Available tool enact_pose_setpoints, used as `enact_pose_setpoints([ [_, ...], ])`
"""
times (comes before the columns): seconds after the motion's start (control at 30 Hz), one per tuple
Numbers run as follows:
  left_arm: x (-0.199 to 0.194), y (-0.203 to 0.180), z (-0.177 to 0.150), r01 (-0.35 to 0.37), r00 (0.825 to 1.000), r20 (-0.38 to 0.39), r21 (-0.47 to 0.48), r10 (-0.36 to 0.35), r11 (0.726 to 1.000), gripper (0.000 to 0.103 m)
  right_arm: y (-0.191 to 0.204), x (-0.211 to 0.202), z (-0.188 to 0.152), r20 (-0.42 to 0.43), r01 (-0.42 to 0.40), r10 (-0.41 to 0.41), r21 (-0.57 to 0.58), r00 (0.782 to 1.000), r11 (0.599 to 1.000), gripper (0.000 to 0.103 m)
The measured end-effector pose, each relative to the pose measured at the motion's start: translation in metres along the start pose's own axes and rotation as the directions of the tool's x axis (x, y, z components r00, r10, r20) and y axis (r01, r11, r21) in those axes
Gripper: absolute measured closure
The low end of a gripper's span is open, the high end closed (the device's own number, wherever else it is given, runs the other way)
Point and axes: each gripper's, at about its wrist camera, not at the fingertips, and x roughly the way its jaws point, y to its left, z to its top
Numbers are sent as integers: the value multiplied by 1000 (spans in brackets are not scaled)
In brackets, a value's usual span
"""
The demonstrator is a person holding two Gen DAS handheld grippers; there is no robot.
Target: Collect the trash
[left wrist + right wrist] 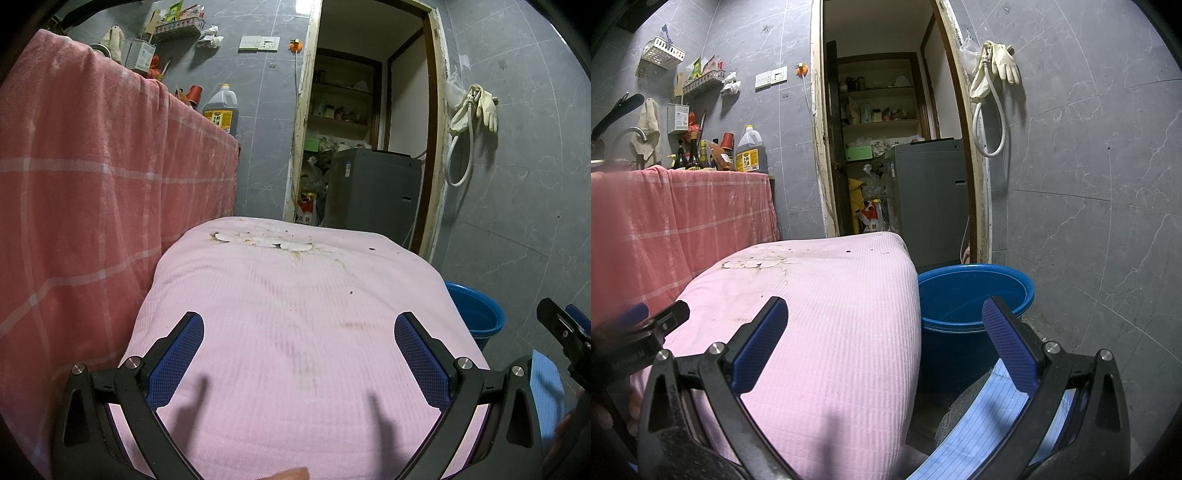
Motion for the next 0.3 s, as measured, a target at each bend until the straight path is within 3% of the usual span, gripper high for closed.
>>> enact_pose_setpoints([
  [0.3,4,9,-1,-6,1000,-10,1,6,1000,2,0,0,0,0,0,0,0,1000,1000,0],
])
